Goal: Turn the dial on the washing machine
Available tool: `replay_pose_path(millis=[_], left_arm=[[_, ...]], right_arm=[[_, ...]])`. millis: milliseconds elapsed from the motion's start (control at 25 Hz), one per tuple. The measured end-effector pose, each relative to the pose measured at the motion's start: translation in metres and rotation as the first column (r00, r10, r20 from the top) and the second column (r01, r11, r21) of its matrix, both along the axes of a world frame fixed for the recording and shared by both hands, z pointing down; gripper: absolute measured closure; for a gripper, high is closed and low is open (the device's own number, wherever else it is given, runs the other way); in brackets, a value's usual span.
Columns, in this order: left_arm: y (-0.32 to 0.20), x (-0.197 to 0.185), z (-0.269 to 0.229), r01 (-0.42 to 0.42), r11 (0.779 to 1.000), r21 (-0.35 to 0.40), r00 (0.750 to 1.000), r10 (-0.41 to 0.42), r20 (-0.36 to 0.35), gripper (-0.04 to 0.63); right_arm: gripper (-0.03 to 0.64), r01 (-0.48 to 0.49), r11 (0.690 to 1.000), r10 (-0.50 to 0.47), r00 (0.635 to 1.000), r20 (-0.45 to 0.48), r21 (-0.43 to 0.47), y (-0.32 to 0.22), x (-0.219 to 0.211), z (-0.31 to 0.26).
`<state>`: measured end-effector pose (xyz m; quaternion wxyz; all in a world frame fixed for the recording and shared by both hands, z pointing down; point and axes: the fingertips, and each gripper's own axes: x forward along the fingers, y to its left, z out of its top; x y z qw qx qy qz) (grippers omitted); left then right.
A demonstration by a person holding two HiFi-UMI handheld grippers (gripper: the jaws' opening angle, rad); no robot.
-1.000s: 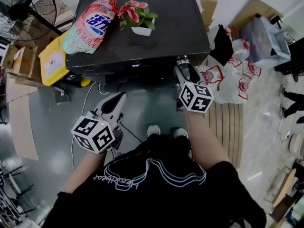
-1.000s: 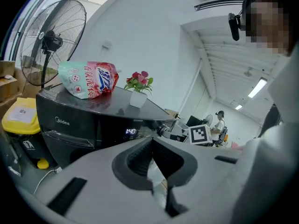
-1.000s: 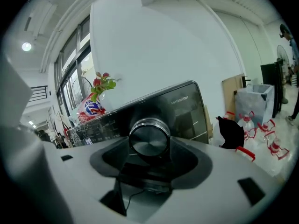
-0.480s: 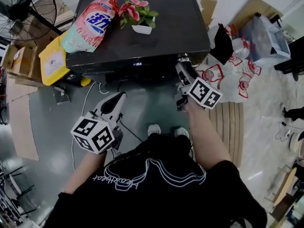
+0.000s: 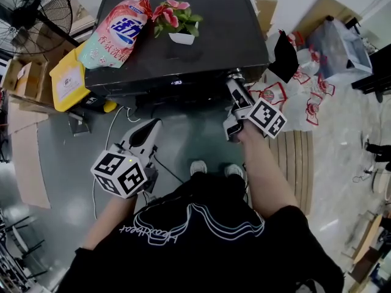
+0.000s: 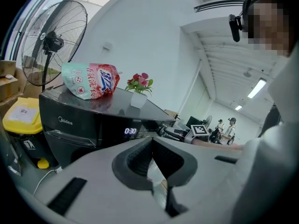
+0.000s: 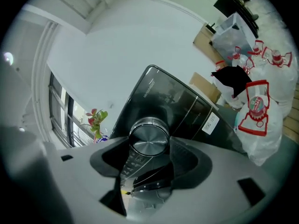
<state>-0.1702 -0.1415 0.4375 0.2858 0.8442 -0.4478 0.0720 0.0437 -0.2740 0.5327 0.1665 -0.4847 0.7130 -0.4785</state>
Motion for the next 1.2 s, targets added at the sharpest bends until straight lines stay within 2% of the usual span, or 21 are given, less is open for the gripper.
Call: replay_pose_path(millis=[120,200,320,440,520,560,600,680,760,880,960,1040,1120,1200], left_arm=[[0.001,0.000,0.000,0.000,1.000,0.001,1.000,0.000,-0.001,0.592],[0.001,-0.001,0.000,-0.001,1.000,0.001,1.000,0.001,-0.001,0.592],[0.001,-0.001,-0.002,-0.002,1.000,0.004,1.000,0.002,-0.002,0.592],[0.000,0.001,-0.004,-0.005,1.000,0.009,1.000,0.005,-0.006,0.592],[0.000,0.003,-0.004,-0.011,1.000,0.011,1.000,0.011,-0.008,0.592],[0.001,0.004,-0.004,-0.014,1.000,0.012,1.000,0.014,-0.009,0.592],[0.001,0.004,-0.005,-0.017,1.000,0.013,1.000,0.017,-0.010,0.592],[0.001,0.006,-0.005,-0.020,1.000,0.015,1.000,0.021,-0.012,0.592],[0.001,0.007,-0.006,-0.022,1.000,0.017,1.000,0.023,-0.015,0.592],[0.001,0.007,-0.007,-0.023,1.000,0.019,1.000,0.023,-0.016,0.591],[0.002,0.005,-0.007,-0.020,1.000,0.019,1.000,0.021,-0.015,0.592],[0.002,0.003,-0.007,-0.016,1.000,0.019,1.000,0.017,-0.015,0.592],[0.002,0.002,-0.007,-0.013,1.000,0.018,1.000,0.013,-0.015,0.592],[0.002,0.000,-0.005,-0.009,1.000,0.015,1.000,0.009,-0.014,0.592]], right_arm=[[0.339,-0.004,1.000,0.004,1.000,0.026,-0.007,0.000,0.001,0.000],[0.339,0.005,1.000,-0.005,1.000,-0.027,0.001,0.000,0.000,-0.001],[0.332,0.036,0.999,-0.033,0.987,-0.159,0.020,0.004,-0.001,-0.001],[0.310,0.089,0.995,-0.063,0.930,-0.363,0.056,0.009,-0.002,-0.002],[0.301,0.137,0.987,-0.076,0.854,-0.514,0.083,0.013,-0.002,-0.005],[0.299,0.165,0.982,-0.077,0.801,-0.594,0.094,0.015,-0.002,-0.006],[0.296,0.193,0.975,-0.073,0.736,-0.673,0.105,0.016,-0.002,-0.009],[0.296,0.248,0.961,-0.050,0.583,-0.811,0.119,0.018,-0.001,-0.013],[0.296,0.293,0.949,-0.024,0.437,-0.899,0.117,0.019,0.000,-0.017],[0.297,0.342,0.934,0.005,0.276,-0.961,0.103,0.019,-0.003,-0.019],[0.303,0.361,0.928,0.022,0.196,-0.980,0.093,0.018,-0.006,-0.018],[0.322,0.369,0.926,0.033,0.133,-0.991,0.080,0.016,-0.007,-0.015],[0.327,0.373,0.925,0.046,0.084,-0.995,0.075,0.013,-0.008,-0.014],[0.330,0.374,0.924,0.057,0.056,-0.997,0.074,0.009,-0.009,-0.013]])
